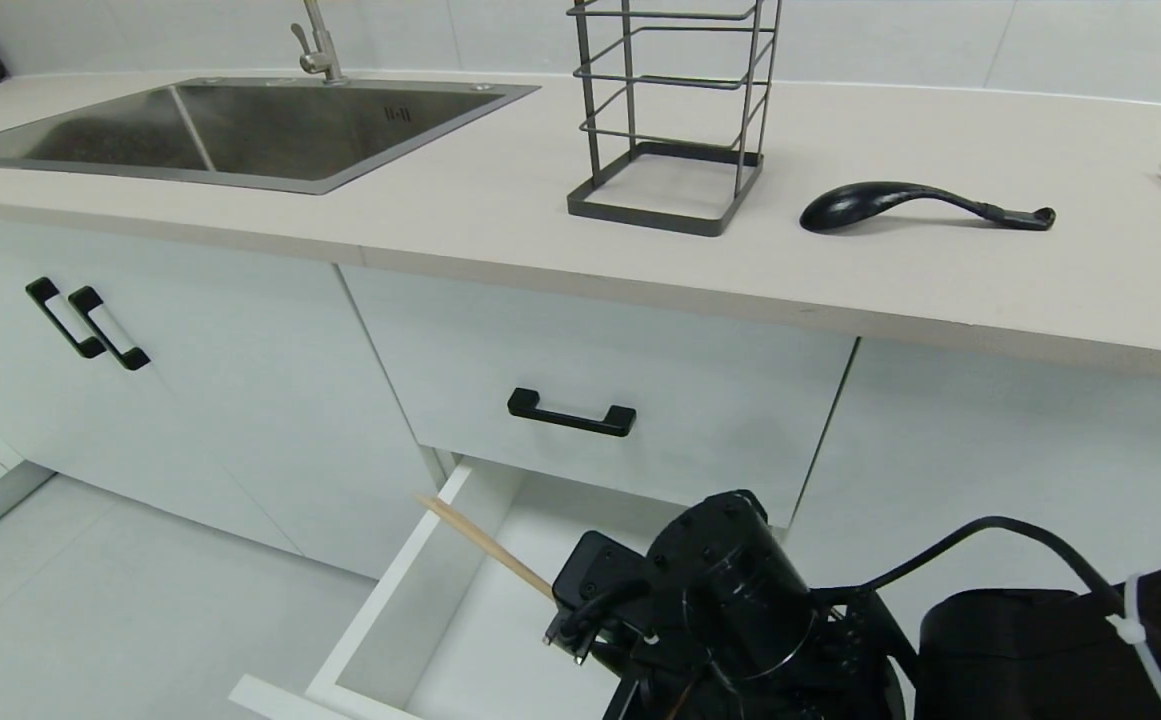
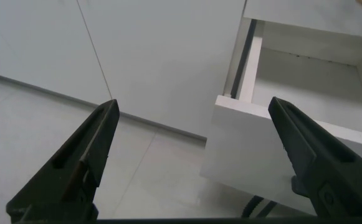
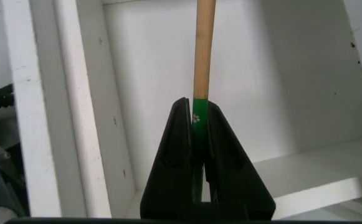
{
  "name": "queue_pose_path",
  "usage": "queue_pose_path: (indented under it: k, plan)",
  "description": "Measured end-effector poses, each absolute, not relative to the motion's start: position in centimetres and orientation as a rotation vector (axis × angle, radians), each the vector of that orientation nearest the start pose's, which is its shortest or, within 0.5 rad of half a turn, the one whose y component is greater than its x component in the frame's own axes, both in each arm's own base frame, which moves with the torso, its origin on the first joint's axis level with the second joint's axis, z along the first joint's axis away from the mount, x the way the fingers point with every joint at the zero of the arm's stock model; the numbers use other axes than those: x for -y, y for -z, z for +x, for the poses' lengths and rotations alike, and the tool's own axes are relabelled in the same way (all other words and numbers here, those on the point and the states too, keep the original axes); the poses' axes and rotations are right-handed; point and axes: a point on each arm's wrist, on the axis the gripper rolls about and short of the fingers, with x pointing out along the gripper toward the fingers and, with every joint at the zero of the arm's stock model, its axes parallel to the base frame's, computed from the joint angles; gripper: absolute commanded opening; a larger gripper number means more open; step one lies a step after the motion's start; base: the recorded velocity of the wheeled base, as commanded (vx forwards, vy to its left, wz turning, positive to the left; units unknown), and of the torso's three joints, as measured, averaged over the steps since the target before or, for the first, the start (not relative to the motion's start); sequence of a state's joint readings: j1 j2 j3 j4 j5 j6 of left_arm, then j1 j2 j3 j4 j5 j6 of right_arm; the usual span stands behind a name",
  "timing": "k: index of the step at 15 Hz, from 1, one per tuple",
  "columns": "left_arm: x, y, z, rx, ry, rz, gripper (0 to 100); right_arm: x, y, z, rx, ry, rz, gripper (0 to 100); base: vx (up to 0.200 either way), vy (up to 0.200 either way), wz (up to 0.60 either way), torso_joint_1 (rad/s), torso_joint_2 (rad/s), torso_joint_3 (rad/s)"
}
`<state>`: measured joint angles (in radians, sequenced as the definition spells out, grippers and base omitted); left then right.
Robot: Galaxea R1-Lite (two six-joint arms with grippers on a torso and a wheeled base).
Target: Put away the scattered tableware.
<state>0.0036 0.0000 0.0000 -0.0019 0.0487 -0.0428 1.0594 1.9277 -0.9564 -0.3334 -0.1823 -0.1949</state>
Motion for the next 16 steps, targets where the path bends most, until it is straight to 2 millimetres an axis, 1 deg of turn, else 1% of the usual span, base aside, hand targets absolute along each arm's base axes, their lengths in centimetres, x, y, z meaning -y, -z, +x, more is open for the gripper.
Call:
queue_pose_path:
  k: [4,9,13,16]
  plan:
    - [-0.1,-7.6,-2.3,0.003,-0.052,-0.043,100,-30.8,-10.6,17.9,-0.566,-0.845,-0.56,0,0.0,0.0,0.0,0.0,0.0,0.0]
    - [-0.1,-7.6,-2.3,0.004,-0.052,-0.042,100,-31.8,-9.9,18.7,-0.59,-0.829,-0.559,0,0.0,0.0,0.0,0.0,0.0,0.0]
    - [-0.1,-7.6,-2.3,0.003,-0.052,-0.042,100,-32.0,-8.7,18.9,-0.683,-0.764,-0.529,0,0.0,0.0,0.0,0.0,0.0,0.0]
    - [-0.1,-7.6,-2.3,0.003,-0.052,-0.043,100,-32.3,-8.4,20.3,-0.694,-0.713,-0.513,0,0.0,0.0,0.0,0.0,0.0,0.0]
